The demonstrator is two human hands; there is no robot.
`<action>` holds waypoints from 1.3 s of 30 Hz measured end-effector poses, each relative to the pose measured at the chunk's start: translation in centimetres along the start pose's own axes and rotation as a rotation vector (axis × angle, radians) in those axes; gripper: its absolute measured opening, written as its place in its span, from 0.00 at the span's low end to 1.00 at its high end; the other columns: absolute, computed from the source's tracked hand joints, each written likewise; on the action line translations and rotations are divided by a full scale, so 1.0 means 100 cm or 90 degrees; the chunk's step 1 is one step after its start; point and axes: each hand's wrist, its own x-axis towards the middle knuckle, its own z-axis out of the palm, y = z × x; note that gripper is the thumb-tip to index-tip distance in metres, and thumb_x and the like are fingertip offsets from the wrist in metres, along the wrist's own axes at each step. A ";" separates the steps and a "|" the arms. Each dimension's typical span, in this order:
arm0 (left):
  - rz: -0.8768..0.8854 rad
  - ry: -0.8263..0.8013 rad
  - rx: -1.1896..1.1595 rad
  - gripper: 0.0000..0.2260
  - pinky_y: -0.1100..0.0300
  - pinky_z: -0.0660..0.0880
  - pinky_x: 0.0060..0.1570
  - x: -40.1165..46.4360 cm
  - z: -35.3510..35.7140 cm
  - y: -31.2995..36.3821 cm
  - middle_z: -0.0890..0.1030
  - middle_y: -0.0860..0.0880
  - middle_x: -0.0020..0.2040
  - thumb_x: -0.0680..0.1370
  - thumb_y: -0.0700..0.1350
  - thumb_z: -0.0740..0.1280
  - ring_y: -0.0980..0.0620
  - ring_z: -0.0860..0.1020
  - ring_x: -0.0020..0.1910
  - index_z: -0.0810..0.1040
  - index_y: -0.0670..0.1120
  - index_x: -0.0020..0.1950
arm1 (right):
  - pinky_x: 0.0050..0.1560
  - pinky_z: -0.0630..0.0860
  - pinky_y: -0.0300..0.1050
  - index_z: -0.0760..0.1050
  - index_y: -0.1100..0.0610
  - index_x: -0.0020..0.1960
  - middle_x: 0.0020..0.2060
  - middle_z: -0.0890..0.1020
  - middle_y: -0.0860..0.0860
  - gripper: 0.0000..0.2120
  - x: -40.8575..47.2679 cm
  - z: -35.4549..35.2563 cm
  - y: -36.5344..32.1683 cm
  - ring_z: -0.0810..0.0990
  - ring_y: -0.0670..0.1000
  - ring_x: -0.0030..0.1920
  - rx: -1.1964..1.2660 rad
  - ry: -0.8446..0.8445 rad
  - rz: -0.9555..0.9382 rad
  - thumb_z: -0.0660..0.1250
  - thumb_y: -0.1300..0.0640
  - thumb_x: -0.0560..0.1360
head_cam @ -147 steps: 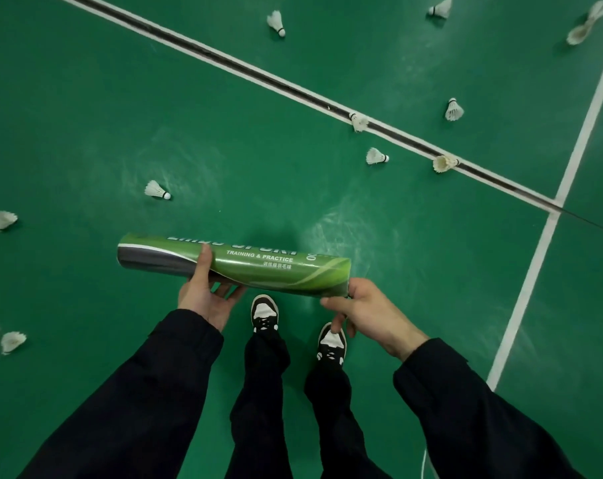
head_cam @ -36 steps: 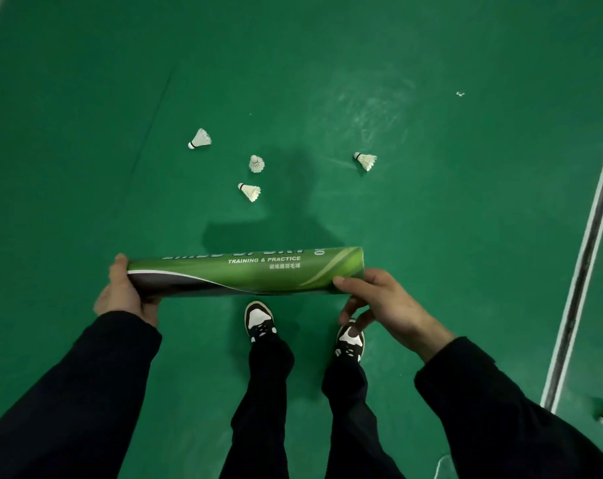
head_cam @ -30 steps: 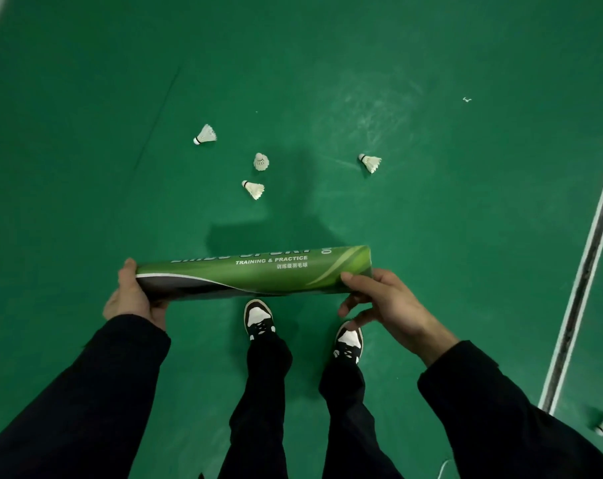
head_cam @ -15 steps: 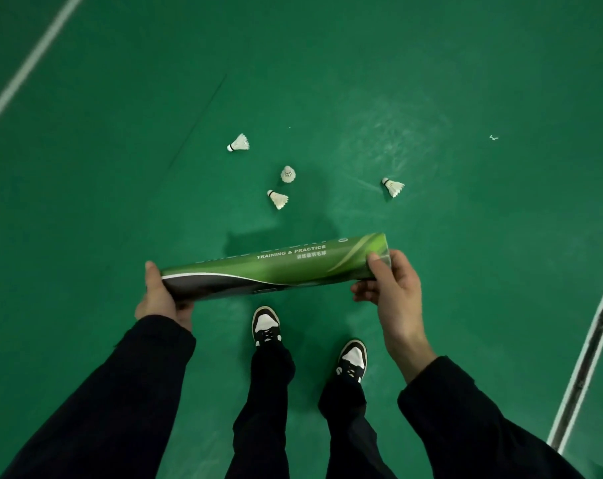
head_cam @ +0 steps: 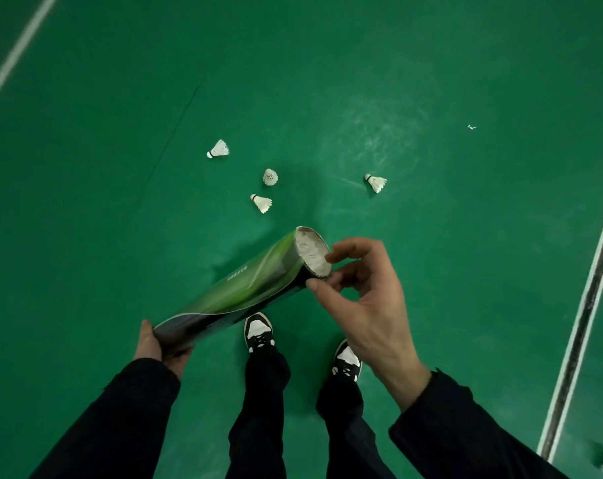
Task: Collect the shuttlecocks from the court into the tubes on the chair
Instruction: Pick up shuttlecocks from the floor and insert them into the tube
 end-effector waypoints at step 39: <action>0.220 0.109 -0.027 0.21 0.49 0.81 0.50 0.059 0.142 0.242 0.82 0.41 0.61 0.76 0.55 0.76 0.44 0.83 0.56 0.76 0.43 0.61 | 0.28 0.78 0.46 0.84 0.59 0.43 0.39 0.83 0.56 0.17 0.235 0.116 0.030 0.80 0.52 0.32 0.133 -0.199 0.455 0.77 0.44 0.69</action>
